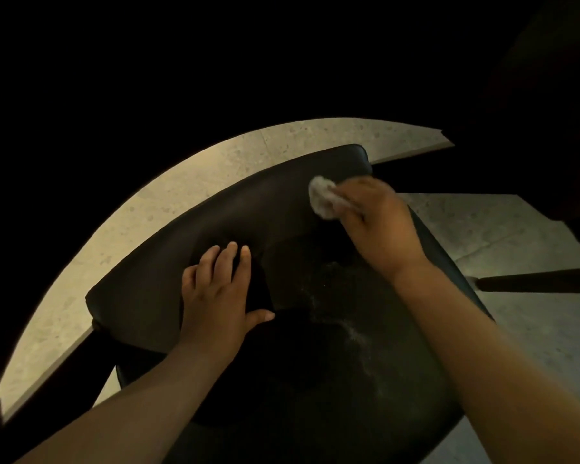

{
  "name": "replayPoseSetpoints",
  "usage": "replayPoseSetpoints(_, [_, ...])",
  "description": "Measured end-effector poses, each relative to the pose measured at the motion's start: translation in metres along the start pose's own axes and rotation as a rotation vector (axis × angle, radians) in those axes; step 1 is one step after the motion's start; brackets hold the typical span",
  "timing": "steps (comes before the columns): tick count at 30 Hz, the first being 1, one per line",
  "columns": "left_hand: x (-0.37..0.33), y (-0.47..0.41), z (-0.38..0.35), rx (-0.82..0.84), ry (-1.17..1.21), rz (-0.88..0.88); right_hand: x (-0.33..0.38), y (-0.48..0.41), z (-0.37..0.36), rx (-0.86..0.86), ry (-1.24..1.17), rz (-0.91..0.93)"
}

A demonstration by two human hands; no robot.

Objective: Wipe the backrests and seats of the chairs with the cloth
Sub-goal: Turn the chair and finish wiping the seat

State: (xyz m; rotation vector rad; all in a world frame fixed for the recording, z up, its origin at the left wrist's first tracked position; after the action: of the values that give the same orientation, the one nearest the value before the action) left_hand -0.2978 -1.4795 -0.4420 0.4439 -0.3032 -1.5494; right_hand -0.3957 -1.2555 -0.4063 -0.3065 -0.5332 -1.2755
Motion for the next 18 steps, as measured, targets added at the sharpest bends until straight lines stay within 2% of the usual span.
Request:
replayPoseSetpoints(2, [0.000, 0.001, 0.001, 0.005, 0.004, -0.006, 0.000, -0.043, -0.012, -0.033, 0.057, -0.042])
replayPoseSetpoints(5, [-0.001, 0.000, 0.002, 0.010, 0.001, 0.008, 0.001, -0.077, -0.036, 0.005, 0.130, -0.090])
replayPoseSetpoints(9, [-0.002, 0.000, 0.003, 0.021, -0.002, 0.019, 0.009, -0.042, -0.050, 0.001, 0.154, -0.074])
replayPoseSetpoints(14, [-0.002, -0.001, 0.001, 0.016, -0.008, 0.018, 0.009, 0.030, -0.023, 0.204, 0.028, 0.095])
replayPoseSetpoints(18, [-0.001, 0.000, 0.001, 0.004, -0.003, 0.010, 0.019, 0.000, -0.016, 0.082, 0.087, 0.079])
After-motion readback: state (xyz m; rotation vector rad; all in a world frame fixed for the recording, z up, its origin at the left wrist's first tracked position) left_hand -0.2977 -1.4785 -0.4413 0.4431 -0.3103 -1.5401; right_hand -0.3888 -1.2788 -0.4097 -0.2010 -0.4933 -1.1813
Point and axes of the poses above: each hand's wrist, its own y-axis away from the middle knuckle, its own z-axis out of the back of the hand, x = y × z, the point moved 1 cm from there along -y, towards the middle knuckle, and after that the axes turned 6 degrees about z, right-handed, at the moved point
